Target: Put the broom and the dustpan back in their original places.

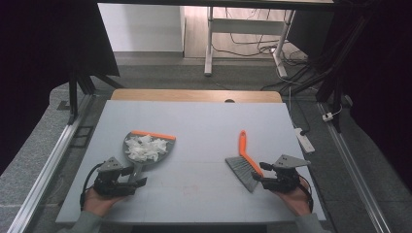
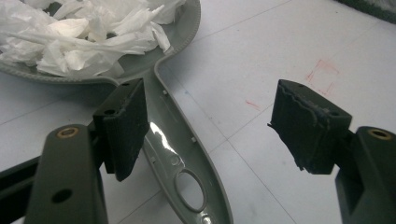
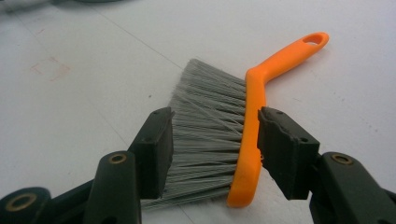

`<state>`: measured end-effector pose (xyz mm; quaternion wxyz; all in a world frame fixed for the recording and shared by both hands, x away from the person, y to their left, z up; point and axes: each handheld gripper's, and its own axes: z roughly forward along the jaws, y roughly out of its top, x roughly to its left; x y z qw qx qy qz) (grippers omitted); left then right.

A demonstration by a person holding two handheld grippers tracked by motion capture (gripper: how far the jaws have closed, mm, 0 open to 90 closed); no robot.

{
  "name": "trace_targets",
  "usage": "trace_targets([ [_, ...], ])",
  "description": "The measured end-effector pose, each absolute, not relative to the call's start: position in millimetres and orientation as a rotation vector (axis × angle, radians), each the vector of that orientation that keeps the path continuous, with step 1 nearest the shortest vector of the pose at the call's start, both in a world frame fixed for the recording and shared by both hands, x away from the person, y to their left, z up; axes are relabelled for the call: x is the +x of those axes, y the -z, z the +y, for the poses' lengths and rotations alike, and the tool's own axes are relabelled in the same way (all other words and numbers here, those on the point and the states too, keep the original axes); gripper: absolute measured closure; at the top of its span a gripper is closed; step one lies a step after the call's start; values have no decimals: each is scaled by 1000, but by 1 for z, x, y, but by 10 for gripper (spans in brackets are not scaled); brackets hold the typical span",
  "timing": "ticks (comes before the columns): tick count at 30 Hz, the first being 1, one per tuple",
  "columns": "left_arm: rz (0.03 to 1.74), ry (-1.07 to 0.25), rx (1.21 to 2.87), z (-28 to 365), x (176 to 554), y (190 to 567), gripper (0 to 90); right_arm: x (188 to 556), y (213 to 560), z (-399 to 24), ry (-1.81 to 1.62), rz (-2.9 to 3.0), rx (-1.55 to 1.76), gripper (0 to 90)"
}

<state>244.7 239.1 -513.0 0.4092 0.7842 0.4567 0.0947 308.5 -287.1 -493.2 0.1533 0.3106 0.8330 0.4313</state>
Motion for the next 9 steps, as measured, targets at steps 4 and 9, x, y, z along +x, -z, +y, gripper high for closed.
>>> trace_targets([
  [4, 1153, -240, 1971, 241, 245, 513, 282, 309, 493, -288, -1240, 2385, 894, 459],
  [9, 1156, -241, 1972, 241, 245, 513, 281, 309, 492, -288, -1247, 2384, 890, 459],
])
